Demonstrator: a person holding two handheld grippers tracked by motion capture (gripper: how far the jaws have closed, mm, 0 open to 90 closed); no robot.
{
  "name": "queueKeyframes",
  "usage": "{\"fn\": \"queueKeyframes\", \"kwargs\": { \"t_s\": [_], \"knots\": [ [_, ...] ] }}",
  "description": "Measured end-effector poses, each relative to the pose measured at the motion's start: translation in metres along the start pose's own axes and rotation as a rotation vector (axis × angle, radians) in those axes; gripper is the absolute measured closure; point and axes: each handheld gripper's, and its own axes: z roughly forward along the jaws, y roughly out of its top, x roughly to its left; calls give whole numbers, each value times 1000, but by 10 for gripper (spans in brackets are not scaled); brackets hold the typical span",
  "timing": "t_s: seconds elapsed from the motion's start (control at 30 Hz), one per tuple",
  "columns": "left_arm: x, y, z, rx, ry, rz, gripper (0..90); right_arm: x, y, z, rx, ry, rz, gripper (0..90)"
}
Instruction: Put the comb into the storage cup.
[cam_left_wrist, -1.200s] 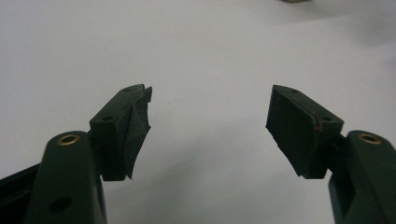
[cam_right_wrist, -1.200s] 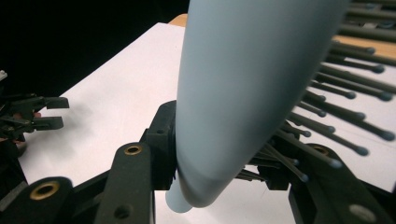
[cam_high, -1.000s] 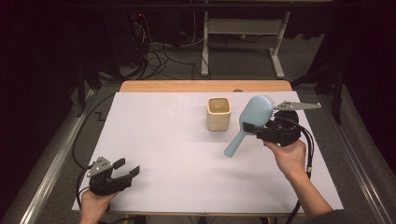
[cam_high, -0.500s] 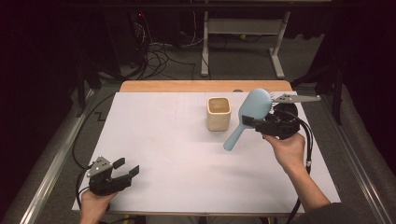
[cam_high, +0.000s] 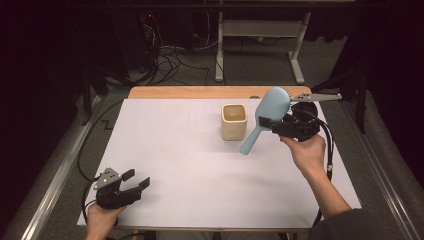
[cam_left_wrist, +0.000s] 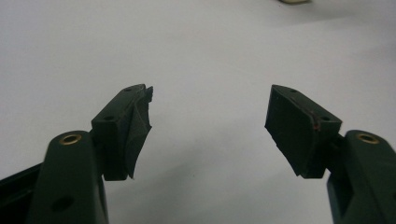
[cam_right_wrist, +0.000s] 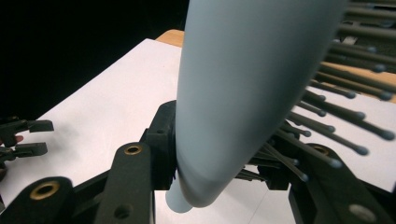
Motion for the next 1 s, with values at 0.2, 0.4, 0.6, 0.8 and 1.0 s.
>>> {"fn": "queueKeyframes", "kwargs": {
  "t_s": [0.2, 0.4, 0.6, 0.8, 1.0],
  "knots": [
    [0, 0, 0, -2, 3, -5, 316, -1, 4, 3, 1, -3, 5, 569],
    [0, 0, 0, 2, 8, -6, 319, -2, 7, 5, -4, -4, 7, 569],
    [-1, 0, -1, -6, 3, -8, 320, -3, 13, 3, -14, -7, 0, 569],
    [-2, -1, -3, -1, 3, -7, 320, -2, 16, 6, -6, -10, -3, 570],
    [-1, -1, -4, -14, 14, -16, 319, -2, 20, 9, -4, -7, -10, 570]
  ]
}}
